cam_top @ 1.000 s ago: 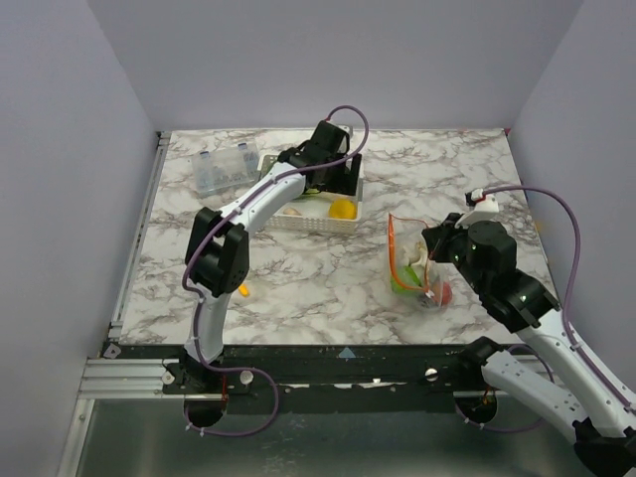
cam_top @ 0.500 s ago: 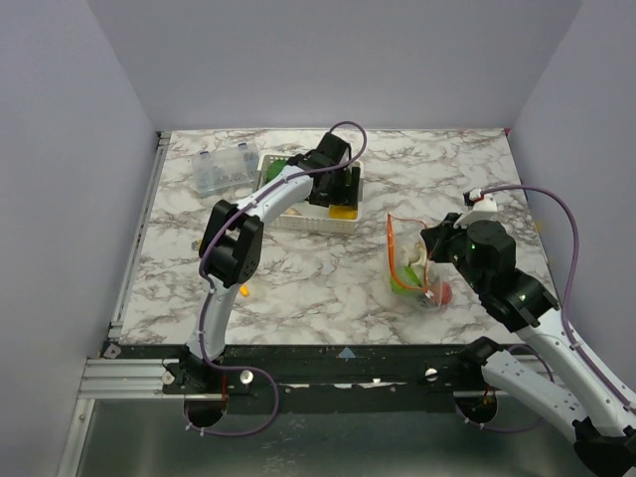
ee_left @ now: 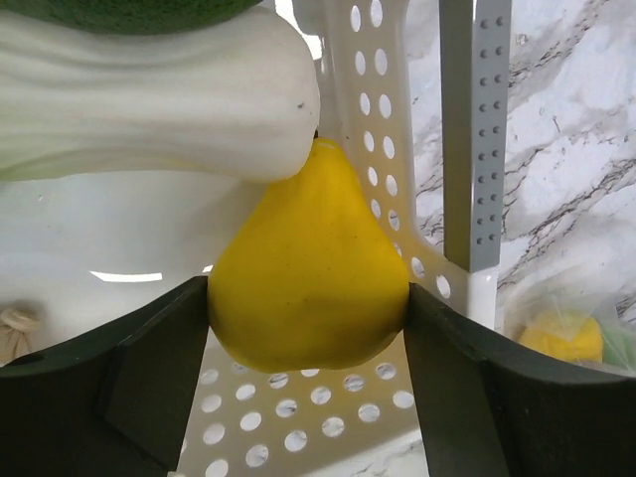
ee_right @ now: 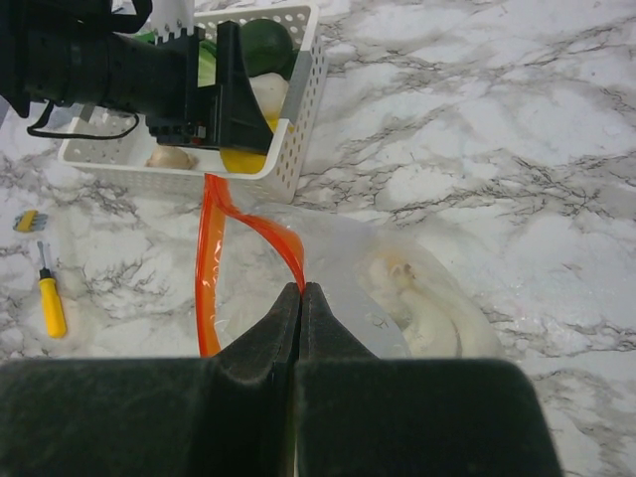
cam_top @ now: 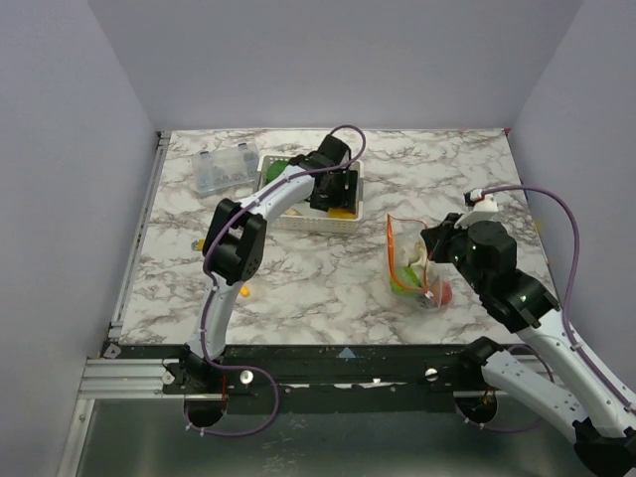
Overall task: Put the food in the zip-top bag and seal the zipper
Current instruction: Pick up the fake fruit from the bin, then place the fake fruit in the zipper food storage bag.
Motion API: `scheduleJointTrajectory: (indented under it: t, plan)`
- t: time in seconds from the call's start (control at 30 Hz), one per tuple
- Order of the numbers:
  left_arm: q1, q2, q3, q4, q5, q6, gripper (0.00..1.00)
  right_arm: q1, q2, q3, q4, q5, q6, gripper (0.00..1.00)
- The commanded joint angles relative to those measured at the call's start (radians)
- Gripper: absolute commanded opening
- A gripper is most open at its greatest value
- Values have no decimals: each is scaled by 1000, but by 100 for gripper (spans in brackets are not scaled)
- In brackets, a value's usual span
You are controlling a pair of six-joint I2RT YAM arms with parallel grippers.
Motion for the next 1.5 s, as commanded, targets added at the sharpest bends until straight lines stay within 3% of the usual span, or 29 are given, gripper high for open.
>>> scheduleJointTrajectory:
  t: [0.0, 0.17, 0.33, 0.53, 0.7, 0.8, 1.0, 1.27, 1.37, 1.43, 1.47]
  plan:
    - [9, -147, 25, -29, -24, 45, 25, 4, -6, 13, 16, -11, -18, 1]
    - [9, -322, -72, 1, 33, 42, 20, 4, -11, 6, 19, -4, -7, 1]
    - [7, -552, -284, 80, 173, -4, 18, 4, 0, 7, 15, -17, -3, 1]
    - [-39, -864, -673, 414, 483, -161, 18, 4, -11, 8, 18, -21, 0, 1]
    - [-185, -1018, -861, 632, 475, -279, 21, 4, -29, -5, 29, -36, 7, 1]
    - [-256, -1014, -876, 665, 428, -308, 21, 4, -34, -15, 39, -40, 11, 1]
    - [-312, -903, -809, 533, 403, -378, 20, 4, -56, -21, 45, -34, 16, 1]
    - [-324, -712, -658, 511, 508, -500, 28, 4, -81, -20, 67, -97, -3, 1]
    - [-326, -659, -598, 475, 478, -526, 29, 3, -92, -24, 70, -97, -1, 1]
    - [-326, -644, -585, 458, 449, -546, 35, 4, -95, -26, 70, -98, 1, 1]
    - [-324, -636, -579, 447, 434, -553, 43, 3, -95, -26, 70, -98, 2, 1]
